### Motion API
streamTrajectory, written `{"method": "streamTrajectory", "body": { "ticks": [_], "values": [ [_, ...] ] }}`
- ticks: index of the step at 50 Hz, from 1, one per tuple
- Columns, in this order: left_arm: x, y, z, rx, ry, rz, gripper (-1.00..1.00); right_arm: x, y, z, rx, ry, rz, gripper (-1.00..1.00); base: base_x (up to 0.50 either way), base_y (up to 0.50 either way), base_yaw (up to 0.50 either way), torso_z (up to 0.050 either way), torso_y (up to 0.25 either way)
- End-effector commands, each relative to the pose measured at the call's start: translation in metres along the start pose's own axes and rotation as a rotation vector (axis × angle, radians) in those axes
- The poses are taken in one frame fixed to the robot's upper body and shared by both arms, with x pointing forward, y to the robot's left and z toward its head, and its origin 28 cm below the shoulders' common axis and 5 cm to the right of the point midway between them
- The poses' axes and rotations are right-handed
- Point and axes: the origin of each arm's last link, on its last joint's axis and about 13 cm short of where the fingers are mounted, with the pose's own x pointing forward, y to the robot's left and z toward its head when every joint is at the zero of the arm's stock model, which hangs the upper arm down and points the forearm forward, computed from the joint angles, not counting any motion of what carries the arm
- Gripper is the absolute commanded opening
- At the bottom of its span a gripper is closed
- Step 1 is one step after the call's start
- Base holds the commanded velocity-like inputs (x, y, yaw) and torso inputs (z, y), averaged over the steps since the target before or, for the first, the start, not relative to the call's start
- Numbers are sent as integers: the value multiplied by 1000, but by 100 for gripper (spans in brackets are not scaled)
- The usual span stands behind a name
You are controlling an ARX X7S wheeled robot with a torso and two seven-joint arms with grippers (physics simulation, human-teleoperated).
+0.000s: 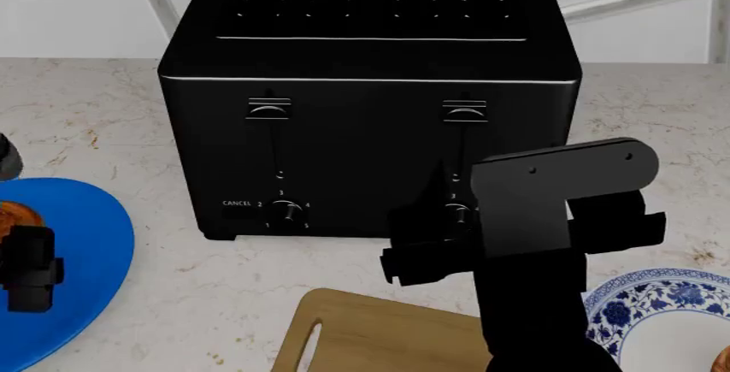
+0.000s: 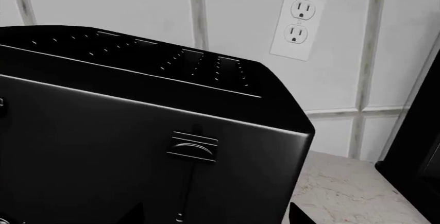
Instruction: Place all breads on the cutting board.
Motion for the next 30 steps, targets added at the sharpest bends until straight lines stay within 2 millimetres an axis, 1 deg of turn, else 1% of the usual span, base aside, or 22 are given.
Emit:
{"method": "streamTrajectory", "body": {
  "ticks": [1,3,4,5,7,8,9,11,12,14,15,16,17,18,19,20,22,23,26,30],
  "values": [
    [-35,-3,11,-13,-176,-8,-100,0,1,-2,0,3,2,100,0,0,0,0,0],
    [-48,-4,15,7,-267,7,-100,0,2,-1,-2,4,5,100,0,0,0,0,0],
    [-57,-4,20,-12,-304,-8,-100,-1,1,1,-1,0,3,100,0,0,0,0,0],
    [-60,-5,20,-4,-323,-7,-100,-1,1,2,-1,-2,2,100,0,0,0,0,0],
    [-72,-7,21,20,-400,-10,-100,-1,0,3,-3,-5,0,100,0,0,0,0,0],
    [-85,-6,26,19,-439,-27,-100,-1,0,3,-5,-4,-1,100,0,0,0,0,0],
    [-90,-7,28,16,-446,-37,-100,-1,0,3,-5,-4,-1,100,0,0,0,0,0],
    [-102,-7,28,47,-501,-65,-100,-1,0,4,-8,-3,-1,100,0,0,0,0,5],
    [-106,-8,25,74,-532,-43,-100,-1,0,5,-8,-4,-2,100,0,0,0,0,0],
    [-103,-11,11,86,-551,-60,-100,-2,-1,7,-10,-10,-6,100,0,0,0,0,0],
    [-100,-12,7,82,-566,-57,-100,-2,-2,8,-10,-13,-7,100,0,0,0,0,0],
    [-102,-12,5,118,-619,-19,-100,-2,-3,9,-10,-17,-13,100,0,0,0,0,0],
    [-106,-12,8,119,-633,-8,-100,-2,-3,9,-8,-19,-14,100,0,0,0,0,0],
    [-112,-12,11,92,-636,-41,-100,-2,-3,9,-10,-20,-16,100,0,0,0,0,0],
    [-114,-14,11,99,-630,-72,-100,-3,-2,10,-11,-22,-14,100,0,0,0,0,0],
    [-116,-15,13,131,-673,-22,-100,-3,-2,10,-15,-24,-13,100,0,0,0,0,0],
    [-116,-16,16,141,-700,-42,-100,-2,-2,9,-17,-25,-9,100,0,0,0,0,0],
    [-125,-14,29,108,-706,-8,-100,-2,-1,9,-13,-26,-8,100,0,0,0,0,0],
    [-122,-23,32,116,-725,-61,-100,-5,-2,16,-22,-39,-7,100,0,0,0,0,0],
    [-125,-25,34,80,-744,-109,-100,-8,-2,18,-26,-48,-11,100,0,0,0,0,3]
  ]
}}
